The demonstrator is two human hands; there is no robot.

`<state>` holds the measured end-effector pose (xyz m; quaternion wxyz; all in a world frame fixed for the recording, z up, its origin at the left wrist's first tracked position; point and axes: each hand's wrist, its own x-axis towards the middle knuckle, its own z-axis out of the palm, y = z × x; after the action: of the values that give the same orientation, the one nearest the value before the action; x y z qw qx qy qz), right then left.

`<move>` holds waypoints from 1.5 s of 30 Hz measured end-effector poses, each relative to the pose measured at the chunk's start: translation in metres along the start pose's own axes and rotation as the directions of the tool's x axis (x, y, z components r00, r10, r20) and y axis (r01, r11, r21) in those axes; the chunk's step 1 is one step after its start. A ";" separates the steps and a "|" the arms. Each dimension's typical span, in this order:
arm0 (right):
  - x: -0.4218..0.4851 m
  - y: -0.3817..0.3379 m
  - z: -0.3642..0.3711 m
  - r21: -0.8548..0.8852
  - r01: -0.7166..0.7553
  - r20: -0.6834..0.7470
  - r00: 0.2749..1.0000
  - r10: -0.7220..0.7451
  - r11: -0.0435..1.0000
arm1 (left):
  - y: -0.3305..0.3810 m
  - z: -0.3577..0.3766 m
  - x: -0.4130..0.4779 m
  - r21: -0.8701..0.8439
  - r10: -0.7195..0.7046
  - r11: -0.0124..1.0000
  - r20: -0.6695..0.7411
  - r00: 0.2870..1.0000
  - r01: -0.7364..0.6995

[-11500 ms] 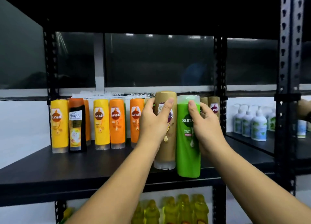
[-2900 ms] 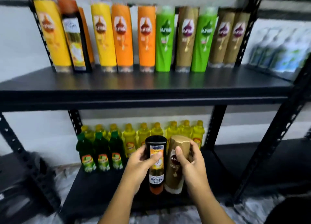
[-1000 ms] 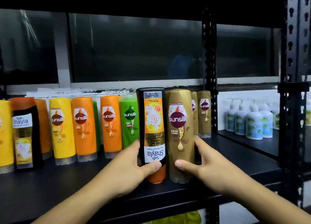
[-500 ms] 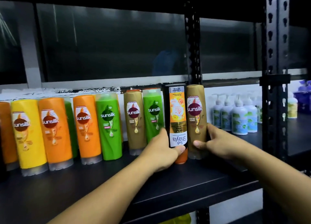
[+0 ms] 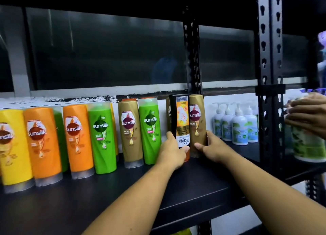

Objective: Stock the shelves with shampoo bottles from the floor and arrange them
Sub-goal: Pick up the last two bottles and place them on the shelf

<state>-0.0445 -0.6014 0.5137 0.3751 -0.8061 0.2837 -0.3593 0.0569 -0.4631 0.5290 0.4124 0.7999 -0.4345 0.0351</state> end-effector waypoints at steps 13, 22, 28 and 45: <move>0.003 0.006 0.004 -0.137 0.089 -0.124 0.987 -0.106 0.987 | 0.001 0.002 -0.002 0.192 0.031 0.981 -0.172 0.985 0.003; 0.007 0.008 0.009 -0.239 0.093 -0.135 0.983 -0.128 0.966 | -0.001 0.001 0.002 0.180 -0.009 0.983 -0.152 0.988 0.037; 0.009 0.008 0.010 -0.268 0.062 -0.138 0.985 -0.102 0.962 | -0.006 0.003 0.007 0.230 -0.005 0.972 -0.151 0.989 0.040; -0.015 -0.009 0.007 -0.516 -0.008 -0.081 0.996 -0.040 0.857 | -0.011 -0.008 -0.005 0.243 -0.011 0.970 -0.059 0.998 0.025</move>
<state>-0.0464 -0.5826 0.5125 0.1297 -0.8626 0.3792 -0.3087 0.0642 -0.4516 0.5255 0.3238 0.8471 -0.4075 0.1073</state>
